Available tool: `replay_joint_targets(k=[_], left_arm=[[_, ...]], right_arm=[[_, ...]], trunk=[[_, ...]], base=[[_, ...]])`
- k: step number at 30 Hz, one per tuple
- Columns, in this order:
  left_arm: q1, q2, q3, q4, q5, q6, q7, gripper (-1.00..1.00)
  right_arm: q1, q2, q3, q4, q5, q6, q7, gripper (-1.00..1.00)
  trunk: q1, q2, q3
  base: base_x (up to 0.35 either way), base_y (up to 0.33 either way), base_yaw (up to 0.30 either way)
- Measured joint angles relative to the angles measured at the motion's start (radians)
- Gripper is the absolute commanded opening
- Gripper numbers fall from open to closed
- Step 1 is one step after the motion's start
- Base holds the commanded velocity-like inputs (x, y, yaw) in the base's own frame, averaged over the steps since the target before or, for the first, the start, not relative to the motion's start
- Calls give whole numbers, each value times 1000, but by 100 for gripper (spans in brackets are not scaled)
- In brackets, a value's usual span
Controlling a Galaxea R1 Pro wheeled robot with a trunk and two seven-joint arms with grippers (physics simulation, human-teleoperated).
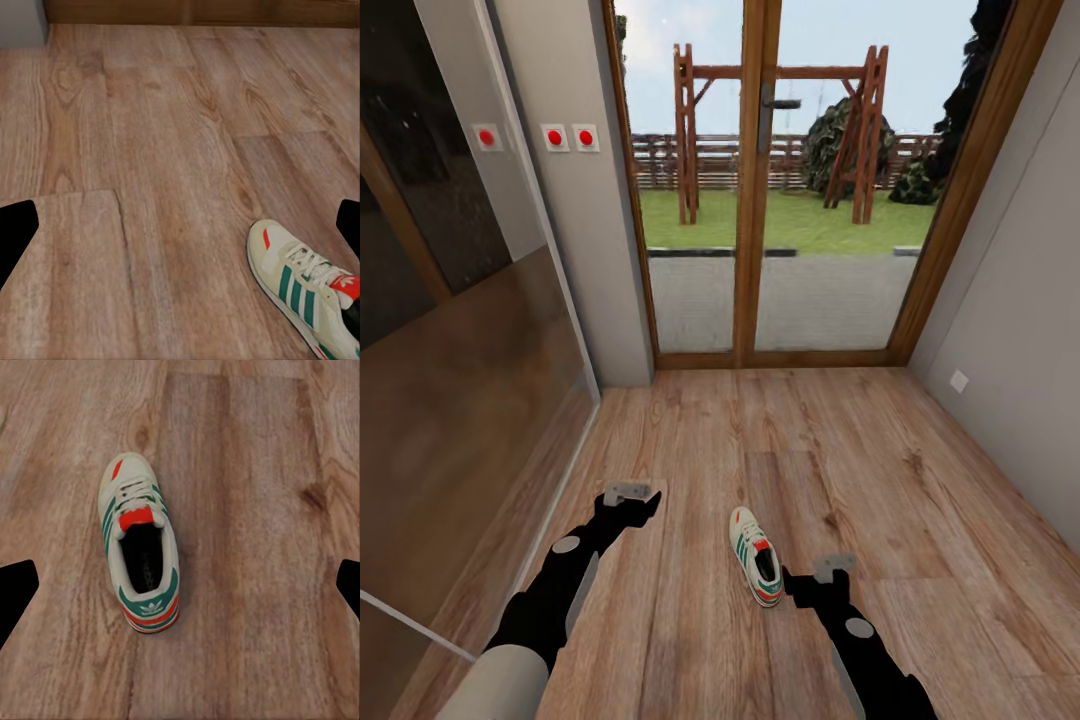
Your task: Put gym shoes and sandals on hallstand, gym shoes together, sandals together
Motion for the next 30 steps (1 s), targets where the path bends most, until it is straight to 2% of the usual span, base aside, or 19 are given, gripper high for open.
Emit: replay_joint_targets(k=[3,9,15,30], left_arm=[[-1,0,-1,1,0,1,-2,100],[-8,-2,-72,1,-1,2,-46,100],[-9,-14,-105,1,-2,3,-57,100],[-10,-19,-111,9,-1,3,-65,100]], right_arm=[[0,1,0,-3,4,1,0,100],[1,1,2,9,11,4,2,100],[1,1,1,16,11,4,2,100],[1,-12,2,19,13,3,3,100]], trunk=[[0,0,0],[0,0,0],[0,0,0],[0,0,0]], base=[[77,18,0],[121,26,0],[19,4,0],[22,0,0]])
